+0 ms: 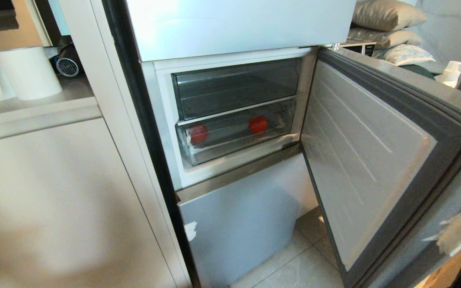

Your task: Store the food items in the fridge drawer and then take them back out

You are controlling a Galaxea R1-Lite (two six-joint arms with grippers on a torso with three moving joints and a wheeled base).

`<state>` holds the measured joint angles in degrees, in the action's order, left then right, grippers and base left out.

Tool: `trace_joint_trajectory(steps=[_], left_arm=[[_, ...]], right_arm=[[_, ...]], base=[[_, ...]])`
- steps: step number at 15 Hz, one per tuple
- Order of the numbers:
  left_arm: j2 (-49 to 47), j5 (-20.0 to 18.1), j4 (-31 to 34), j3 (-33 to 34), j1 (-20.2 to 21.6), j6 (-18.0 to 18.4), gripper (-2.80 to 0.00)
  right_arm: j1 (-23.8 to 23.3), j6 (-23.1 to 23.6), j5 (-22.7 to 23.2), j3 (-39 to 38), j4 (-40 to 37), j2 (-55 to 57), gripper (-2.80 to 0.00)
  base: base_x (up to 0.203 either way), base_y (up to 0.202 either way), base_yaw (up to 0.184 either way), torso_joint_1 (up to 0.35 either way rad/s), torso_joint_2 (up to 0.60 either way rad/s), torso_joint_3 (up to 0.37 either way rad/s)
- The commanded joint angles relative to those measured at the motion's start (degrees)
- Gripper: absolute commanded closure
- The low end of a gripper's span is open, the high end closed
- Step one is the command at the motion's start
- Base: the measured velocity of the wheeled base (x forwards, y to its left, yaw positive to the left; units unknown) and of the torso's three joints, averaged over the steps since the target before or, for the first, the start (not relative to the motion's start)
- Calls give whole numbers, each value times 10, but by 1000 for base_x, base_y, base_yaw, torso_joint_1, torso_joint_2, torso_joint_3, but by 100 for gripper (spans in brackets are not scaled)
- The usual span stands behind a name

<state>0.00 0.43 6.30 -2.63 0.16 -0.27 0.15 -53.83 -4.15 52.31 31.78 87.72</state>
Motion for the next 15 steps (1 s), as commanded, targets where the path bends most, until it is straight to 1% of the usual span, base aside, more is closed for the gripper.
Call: trace_joint_trajectory(steps=[1,3,5,9,10,11,12,13,15], left_arm=[[-1,0,0,0,0,0,0],[-1,1,1,0,0,0,0],[-1,0,0,0,0,0,0],[-1,1,0,0,0,0,0],[-1,1,0,0,0,0,0],[-1,0,0,0,0,0,0],[-1,0,0,0,0,0,0],[-1,1,0,0,0,0,0],[-1,0,1,0,0,-1,0]], right_arm=[[66,8,-27,40,2,67,0],[135,24,-62,95,4,126,0],[182,34,-73,168,3,199,0],[240,66,-78,335,7,338,0],[248,69,-78,355,8,350,0],[250,69,-80,353,8,347,0],[250,67,-83,335,9,328,0],[250,66,-85,305,13,302,0],[249,70,-87,219,42,232,0]], base=[[0,0,0,0,0,0],[0,0,0,0,0,0],[0,0,0,0,0,0],[0,0,0,0,0,0],[0,0,0,0,0,0],[0,0,0,0,0,0],[0,0,0,0,0,0],[0,0,0,0,0,0],[0,0,0,0,0,0]])
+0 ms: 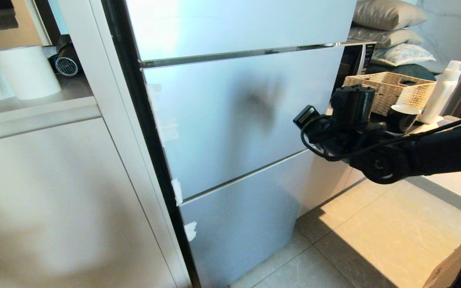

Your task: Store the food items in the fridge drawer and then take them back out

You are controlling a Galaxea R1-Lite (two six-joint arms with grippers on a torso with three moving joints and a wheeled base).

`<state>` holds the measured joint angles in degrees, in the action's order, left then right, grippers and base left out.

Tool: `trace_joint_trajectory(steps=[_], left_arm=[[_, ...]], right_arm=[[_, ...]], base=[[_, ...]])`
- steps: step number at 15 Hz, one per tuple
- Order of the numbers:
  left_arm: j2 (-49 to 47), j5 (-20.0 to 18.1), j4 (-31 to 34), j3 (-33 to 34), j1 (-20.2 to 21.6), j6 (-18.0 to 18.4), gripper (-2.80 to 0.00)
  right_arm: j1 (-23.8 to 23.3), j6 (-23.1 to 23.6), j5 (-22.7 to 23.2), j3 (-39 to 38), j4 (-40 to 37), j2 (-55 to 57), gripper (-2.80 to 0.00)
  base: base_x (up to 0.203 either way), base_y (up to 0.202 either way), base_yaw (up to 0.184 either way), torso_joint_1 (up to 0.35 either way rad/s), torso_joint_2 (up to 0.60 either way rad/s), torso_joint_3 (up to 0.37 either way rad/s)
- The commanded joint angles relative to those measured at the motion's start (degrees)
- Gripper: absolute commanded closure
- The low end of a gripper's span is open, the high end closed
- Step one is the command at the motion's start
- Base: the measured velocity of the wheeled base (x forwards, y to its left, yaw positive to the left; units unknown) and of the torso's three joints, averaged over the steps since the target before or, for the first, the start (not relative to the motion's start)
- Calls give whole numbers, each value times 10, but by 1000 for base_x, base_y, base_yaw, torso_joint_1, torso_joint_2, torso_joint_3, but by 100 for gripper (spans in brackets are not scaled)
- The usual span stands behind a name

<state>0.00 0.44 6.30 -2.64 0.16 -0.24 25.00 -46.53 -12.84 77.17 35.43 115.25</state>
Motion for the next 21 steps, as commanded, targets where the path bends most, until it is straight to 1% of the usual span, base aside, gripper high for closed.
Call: trace_joint_trajectory(steps=[1,3,4,6,7,8,9,10,12,13,14,17,18,19,20,21], left_arm=[[-1,0,0,0,0,0,0],[-1,1,0,0,0,0,0],[-1,0,1,0,0,0,0],[-1,0,0,0,0,0,0],[-1,0,0,0,0,0,0],[-1,0,1,0,0,0,0],[-1,0,0,0,0,0,0],[-1,1,0,0,0,0,0],[-1,0,0,0,0,0,0],[-1,0,0,0,0,0,0],[-1,0,0,0,0,0,0],[0,1,0,0,0,0,0],[-1,1,0,0,0,0,0],[0,1,0,0,0,0,0],[-1,0,0,0,0,0,0],[-1,0,0,0,0,0,0]], right_arm=[[1,4,-1,-73,18,-89,0],[1,31,-3,-160,31,-189,0],[1,60,-10,-212,35,-242,0],[-3,148,-25,-334,38,-349,0],[-10,201,-23,-401,36,-412,0],[-29,258,-10,-460,31,-481,0],[-62,316,12,-515,21,-558,0],[-103,362,38,-563,7,-633,0],[-171,427,90,-656,-36,-777,0],[-192,448,107,-690,-68,-843,0],[-207,464,120,-712,-115,-907,0],[-233,519,140,-740,-303,-1091,0],[-239,525,141,-744,-346,-1130,0],[-245,513,134,-749,-384,-1150,0],[-250,492,120,-752,-406,-1153,0],[-250,493,121,-753,-405,-1152,0]], base=[[0,0,0,0,0,0],[0,0,0,0,0,0],[0,0,0,0,0,0],[0,0,0,0,0,0],[0,0,0,0,0,0],[0,0,0,0,0,0],[0,0,0,0,0,0],[0,0,0,0,0,0],[0,0,0,0,0,0],[0,0,0,0,0,0],[0,0,0,0,0,0],[0,0,0,0,0,0],[0,0,0,0,0,0],[0,0,0,0,0,0],[0,0,0,0,0,0],[0,0,0,0,0,0]])
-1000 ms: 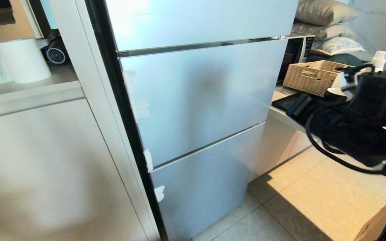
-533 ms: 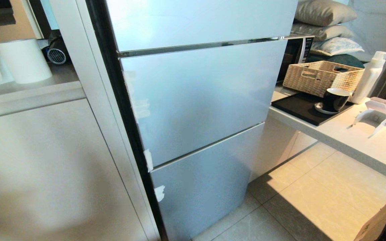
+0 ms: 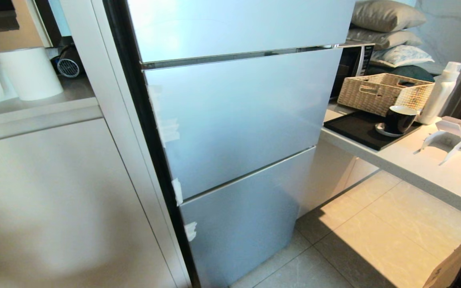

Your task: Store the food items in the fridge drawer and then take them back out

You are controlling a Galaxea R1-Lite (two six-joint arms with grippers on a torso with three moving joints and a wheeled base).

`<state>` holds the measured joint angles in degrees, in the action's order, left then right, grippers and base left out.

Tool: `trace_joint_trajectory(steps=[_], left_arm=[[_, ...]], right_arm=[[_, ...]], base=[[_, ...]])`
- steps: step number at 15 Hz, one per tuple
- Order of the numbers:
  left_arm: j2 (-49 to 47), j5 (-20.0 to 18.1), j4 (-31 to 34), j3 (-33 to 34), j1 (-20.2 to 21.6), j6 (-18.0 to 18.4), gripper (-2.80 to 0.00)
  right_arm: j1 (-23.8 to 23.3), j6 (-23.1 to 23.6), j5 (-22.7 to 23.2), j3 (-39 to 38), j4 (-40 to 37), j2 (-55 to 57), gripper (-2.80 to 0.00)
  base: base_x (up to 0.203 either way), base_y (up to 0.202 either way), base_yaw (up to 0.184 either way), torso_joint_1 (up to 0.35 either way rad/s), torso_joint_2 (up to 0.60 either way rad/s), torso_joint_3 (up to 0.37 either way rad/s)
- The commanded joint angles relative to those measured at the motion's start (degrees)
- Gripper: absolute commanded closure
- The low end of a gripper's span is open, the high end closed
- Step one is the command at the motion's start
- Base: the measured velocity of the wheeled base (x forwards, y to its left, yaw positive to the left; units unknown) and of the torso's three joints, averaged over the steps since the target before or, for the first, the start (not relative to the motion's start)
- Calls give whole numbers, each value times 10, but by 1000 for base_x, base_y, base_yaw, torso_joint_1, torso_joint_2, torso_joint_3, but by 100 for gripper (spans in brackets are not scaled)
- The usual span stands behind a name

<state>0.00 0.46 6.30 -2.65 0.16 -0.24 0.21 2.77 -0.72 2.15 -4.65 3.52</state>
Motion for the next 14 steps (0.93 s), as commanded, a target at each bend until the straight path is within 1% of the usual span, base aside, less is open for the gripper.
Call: trace_joint_trajectory(steps=[1,3,13,14], left_arm=[[-1,0,0,0,0,0,0],[-1,0,0,0,0,0,0],[-1,-1,0,0,0,5,0],[0,1,-1,1,0,0,0]], right_arm=[[-1,-1,-1,-3,-4,-35,0],[-2,-8,-2,-2,-4,-35,0],[-2,-9,-2,-2,-4,-35,0],[-2,-9,-1,-2,-4,-35,0]], base=[[0,0,0,0,0,0],[0,0,0,0,0,0],[0,0,0,0,0,0],[0,0,0,0,0,0]])
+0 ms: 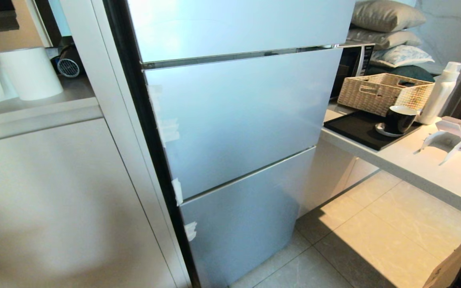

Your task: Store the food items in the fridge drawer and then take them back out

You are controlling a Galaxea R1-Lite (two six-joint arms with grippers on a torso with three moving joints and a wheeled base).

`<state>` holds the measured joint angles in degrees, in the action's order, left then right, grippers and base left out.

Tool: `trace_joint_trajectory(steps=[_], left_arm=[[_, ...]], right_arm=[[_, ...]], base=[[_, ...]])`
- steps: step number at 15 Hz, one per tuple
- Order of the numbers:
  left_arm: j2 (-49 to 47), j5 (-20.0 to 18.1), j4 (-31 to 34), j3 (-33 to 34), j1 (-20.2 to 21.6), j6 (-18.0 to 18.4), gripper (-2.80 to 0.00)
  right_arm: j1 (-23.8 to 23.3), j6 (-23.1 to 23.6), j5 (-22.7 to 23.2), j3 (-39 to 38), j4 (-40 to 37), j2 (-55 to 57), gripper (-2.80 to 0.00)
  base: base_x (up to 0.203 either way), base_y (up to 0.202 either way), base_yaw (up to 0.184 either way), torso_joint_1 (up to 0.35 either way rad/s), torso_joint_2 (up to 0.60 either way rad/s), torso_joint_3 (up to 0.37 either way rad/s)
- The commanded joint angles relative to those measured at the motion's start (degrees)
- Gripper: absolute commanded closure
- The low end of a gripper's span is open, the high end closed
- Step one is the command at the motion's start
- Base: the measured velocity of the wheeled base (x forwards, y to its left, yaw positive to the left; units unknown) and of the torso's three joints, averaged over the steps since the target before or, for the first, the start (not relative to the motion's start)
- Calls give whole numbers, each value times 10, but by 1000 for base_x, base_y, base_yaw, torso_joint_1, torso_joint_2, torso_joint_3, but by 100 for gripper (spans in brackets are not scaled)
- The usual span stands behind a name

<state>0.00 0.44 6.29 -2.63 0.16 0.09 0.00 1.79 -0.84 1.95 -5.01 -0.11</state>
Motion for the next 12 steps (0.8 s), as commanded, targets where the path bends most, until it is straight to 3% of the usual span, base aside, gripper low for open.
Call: trace_joint_trajectory(steps=[1,4,6,9,12], left_arm=[[0,1,-7,-1,0,-2,0],[-46,-4,-23,-81,-1,-10,0],[-160,-13,-40,-133,-5,-35,0],[-365,-43,-115,-200,-17,-114,0],[-562,-65,-238,-246,-24,-211,0]], right_arm=[[0,1,0,0,-1,1,0],[0,0,0,0,-1,1,0],[1,0,0,0,-1,1,0],[0,0,0,0,-1,1,0],[0,-1,0,0,-1,1,0]], base=[[0,0,0,0,0,0],[0,0,0,0,0,0],[0,0,0,0,0,0],[0,0,0,0,0,0],[0,0,0,0,0,0]])
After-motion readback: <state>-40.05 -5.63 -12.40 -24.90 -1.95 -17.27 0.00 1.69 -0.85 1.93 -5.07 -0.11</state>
